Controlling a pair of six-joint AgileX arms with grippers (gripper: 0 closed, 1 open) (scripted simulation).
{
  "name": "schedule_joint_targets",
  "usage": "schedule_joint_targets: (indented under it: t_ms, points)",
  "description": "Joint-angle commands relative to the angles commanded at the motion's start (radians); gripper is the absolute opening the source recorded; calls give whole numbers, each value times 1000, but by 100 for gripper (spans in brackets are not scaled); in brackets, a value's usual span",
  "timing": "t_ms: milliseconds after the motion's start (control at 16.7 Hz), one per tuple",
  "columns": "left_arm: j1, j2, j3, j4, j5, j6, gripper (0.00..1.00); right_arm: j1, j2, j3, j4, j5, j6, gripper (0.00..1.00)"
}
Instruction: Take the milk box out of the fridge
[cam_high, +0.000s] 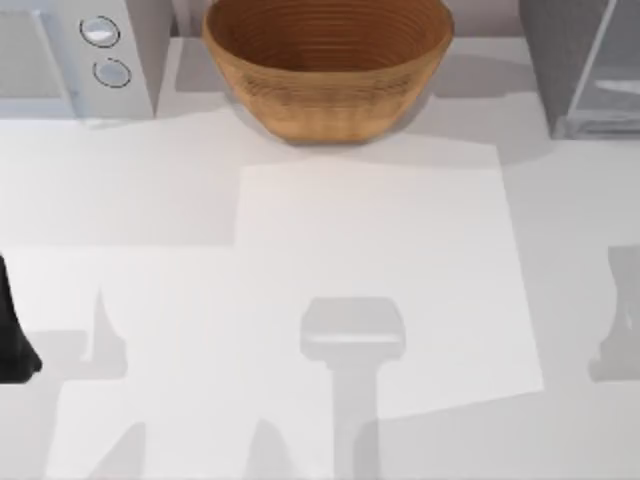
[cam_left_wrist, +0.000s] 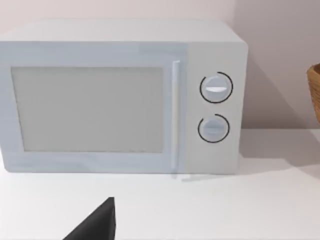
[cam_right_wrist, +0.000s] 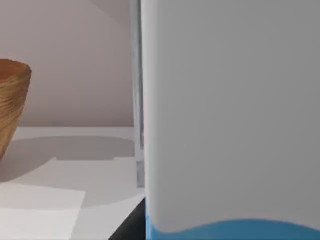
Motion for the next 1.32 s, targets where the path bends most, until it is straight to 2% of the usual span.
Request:
schedule_joint_targets:
  t_ms: [240,480,1320]
  points:
    - [0,0,0,0,0,0,100,21,35,14,32,5,1,0]
    - [0,0,0,0,0,0,100,150,224,78,198,46,-3,0]
    - [0,0,0,0,0,0,100,879,1530,395,1086,275,27,0]
